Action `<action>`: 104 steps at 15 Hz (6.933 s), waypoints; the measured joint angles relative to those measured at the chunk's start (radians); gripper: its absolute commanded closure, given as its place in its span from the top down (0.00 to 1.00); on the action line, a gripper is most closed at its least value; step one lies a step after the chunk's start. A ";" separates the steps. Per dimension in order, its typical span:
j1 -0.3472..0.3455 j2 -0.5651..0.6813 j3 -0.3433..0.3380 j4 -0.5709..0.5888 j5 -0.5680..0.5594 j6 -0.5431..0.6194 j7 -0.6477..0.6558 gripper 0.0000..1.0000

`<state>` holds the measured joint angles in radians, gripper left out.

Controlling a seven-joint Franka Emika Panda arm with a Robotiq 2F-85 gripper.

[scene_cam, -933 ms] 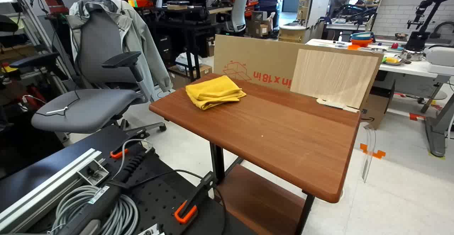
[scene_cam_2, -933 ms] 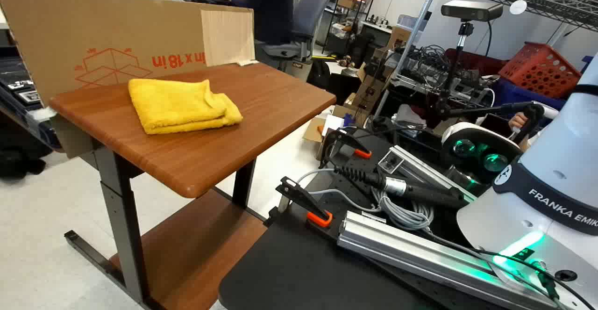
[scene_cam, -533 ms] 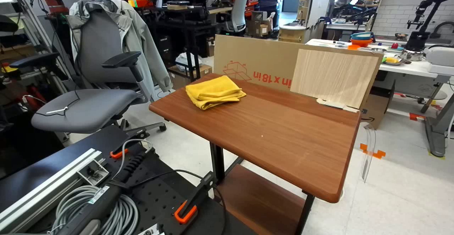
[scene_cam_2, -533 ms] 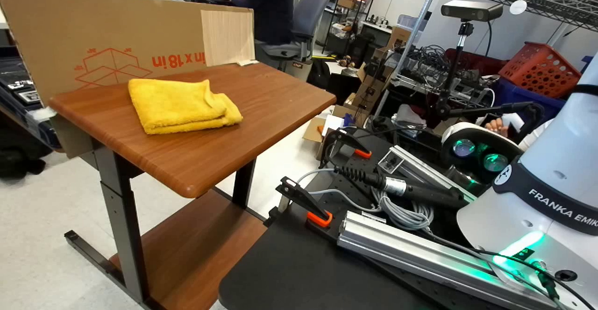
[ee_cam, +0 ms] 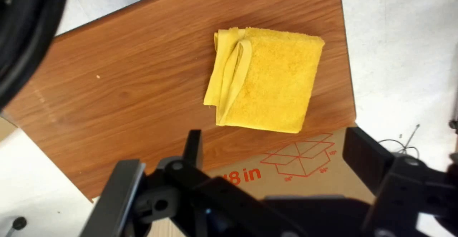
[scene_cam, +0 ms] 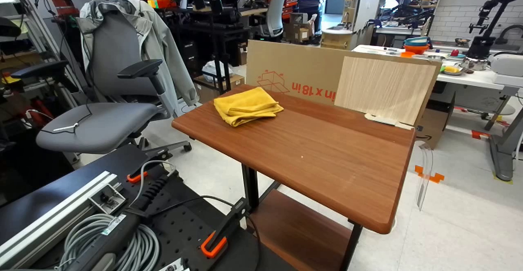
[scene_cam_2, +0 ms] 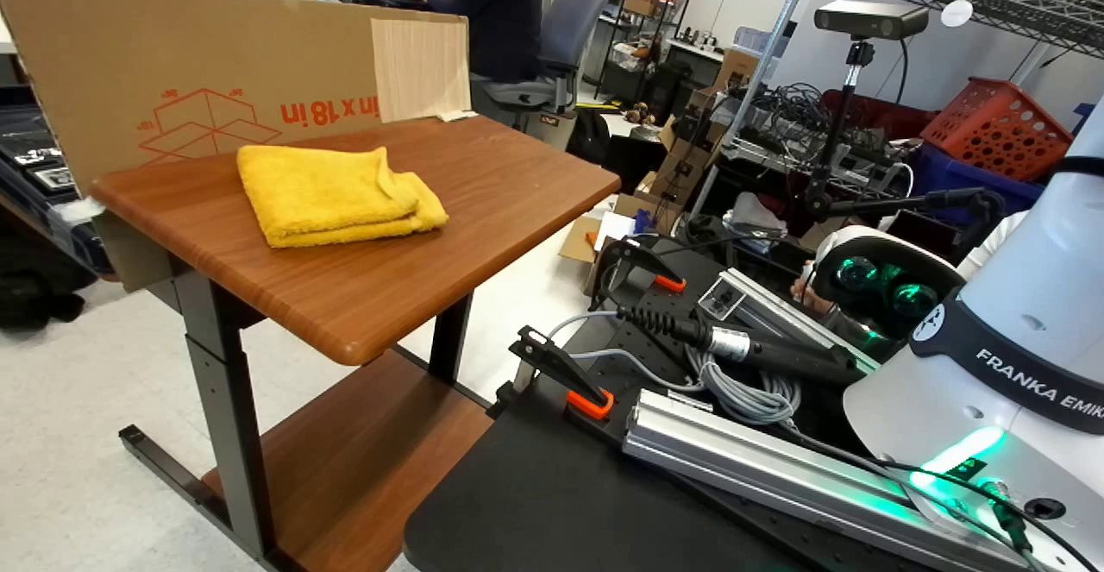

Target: Wipe the table with the yellow towel

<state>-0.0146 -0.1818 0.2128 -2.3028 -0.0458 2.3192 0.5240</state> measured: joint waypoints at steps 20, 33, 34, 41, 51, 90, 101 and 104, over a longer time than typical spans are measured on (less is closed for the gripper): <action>0.222 0.937 -0.243 0.768 -0.089 -0.327 0.427 1.00; 0.221 0.960 -0.213 0.680 0.033 -0.008 0.400 1.00; 0.221 0.960 -0.203 0.668 0.052 0.001 0.390 1.00; 0.227 0.958 -0.199 0.620 0.085 0.005 0.368 1.00; 0.091 0.963 -0.399 0.608 0.094 0.048 0.491 1.00; 0.366 1.039 -0.294 0.794 -0.075 -0.185 0.673 1.00; 0.048 1.190 -0.398 1.050 0.010 -0.185 0.768 1.00; -0.037 1.190 -0.421 1.043 0.059 -0.185 0.796 1.00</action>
<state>-0.0520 1.0078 -0.2086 -1.2595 0.0133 2.1339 1.3201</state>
